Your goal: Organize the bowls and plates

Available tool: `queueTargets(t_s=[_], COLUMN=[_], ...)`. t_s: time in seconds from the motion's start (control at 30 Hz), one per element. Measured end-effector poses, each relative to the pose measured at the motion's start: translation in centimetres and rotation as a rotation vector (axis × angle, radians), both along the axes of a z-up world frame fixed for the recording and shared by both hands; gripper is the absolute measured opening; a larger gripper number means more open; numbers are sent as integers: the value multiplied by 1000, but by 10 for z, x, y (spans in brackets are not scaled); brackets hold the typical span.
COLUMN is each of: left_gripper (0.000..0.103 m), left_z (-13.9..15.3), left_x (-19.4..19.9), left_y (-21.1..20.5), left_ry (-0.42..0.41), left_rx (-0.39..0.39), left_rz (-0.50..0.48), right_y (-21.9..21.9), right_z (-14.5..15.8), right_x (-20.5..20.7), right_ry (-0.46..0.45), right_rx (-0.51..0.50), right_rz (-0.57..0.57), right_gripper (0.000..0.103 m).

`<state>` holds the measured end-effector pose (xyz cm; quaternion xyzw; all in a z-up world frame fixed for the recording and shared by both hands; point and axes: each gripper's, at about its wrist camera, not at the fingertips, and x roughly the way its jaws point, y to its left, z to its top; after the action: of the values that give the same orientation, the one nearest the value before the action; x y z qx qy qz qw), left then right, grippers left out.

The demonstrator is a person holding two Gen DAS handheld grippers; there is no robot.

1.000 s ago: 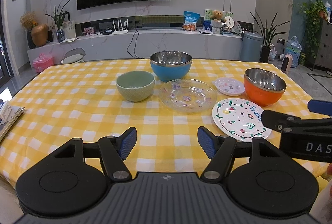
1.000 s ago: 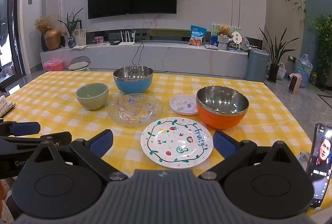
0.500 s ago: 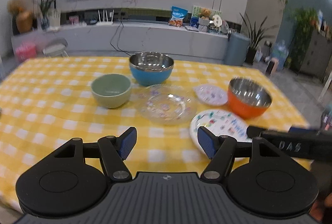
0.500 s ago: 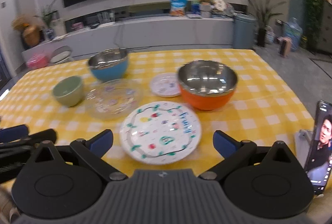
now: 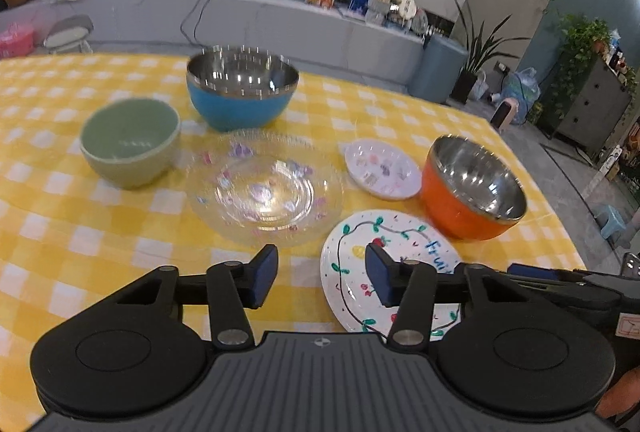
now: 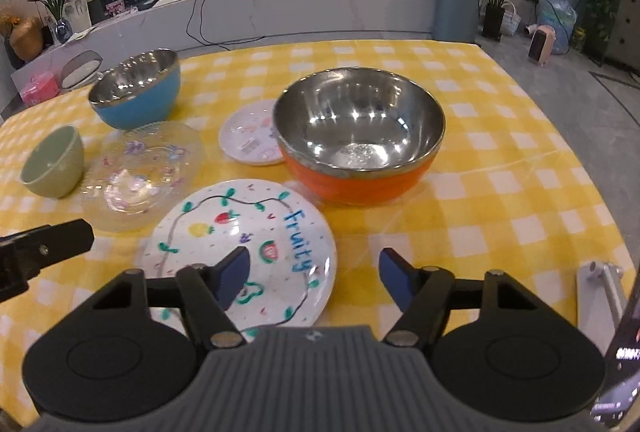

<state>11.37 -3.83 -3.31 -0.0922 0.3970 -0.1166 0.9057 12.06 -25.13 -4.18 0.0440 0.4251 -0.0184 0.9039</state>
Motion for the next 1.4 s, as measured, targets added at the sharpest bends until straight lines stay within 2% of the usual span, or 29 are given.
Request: queueTargets(t_s=[0.03, 0.1, 0.17, 0.23, 0.37, 0.63, 0.8, 0.83, 0.93, 1.17, 1.4], left_gripper=[52, 47, 37, 35, 35, 33, 25, 21, 13, 12, 10], left_z=[-4, -11, -17, -21, -30, -43, -48, -48, -48, -43, -32], left_x=[3, 7, 10, 11, 16, 24, 27, 28, 28, 24, 11], left_y=[0, -2, -3, -5, -6, -1, -1, -1, -2, -4, 11], left_ry=[10, 30, 37, 43, 64, 92, 94, 94, 94, 80, 83], left_rx=[-4, -5, -1, -17, -36, -91, -104, -106, -113, -76, -78], left_rz=[2, 9, 15, 2, 9, 10, 11, 9, -4, 7, 37], right_y=[-1, -6, -12, -17, -29, -36, -38, -37, -38, -35, -28], right_z=[-3, -10, -15, -18, -25, -30, -33, -34, -34, -33, -28], right_x=[2, 6, 9, 10, 12, 18, 18, 18, 17, 16, 9], right_ry=[6, 26, 35, 31, 26, 35, 31, 33, 28, 32, 34], right_rx=[2, 42, 73, 84, 181, 226, 271, 283, 280, 287, 297], right_rz=[0, -17, -41, -60, -89, -113, -99, -95, -97, -100, -64], right_gripper=[57, 56, 53, 48, 46, 29, 20, 18, 16, 14, 14])
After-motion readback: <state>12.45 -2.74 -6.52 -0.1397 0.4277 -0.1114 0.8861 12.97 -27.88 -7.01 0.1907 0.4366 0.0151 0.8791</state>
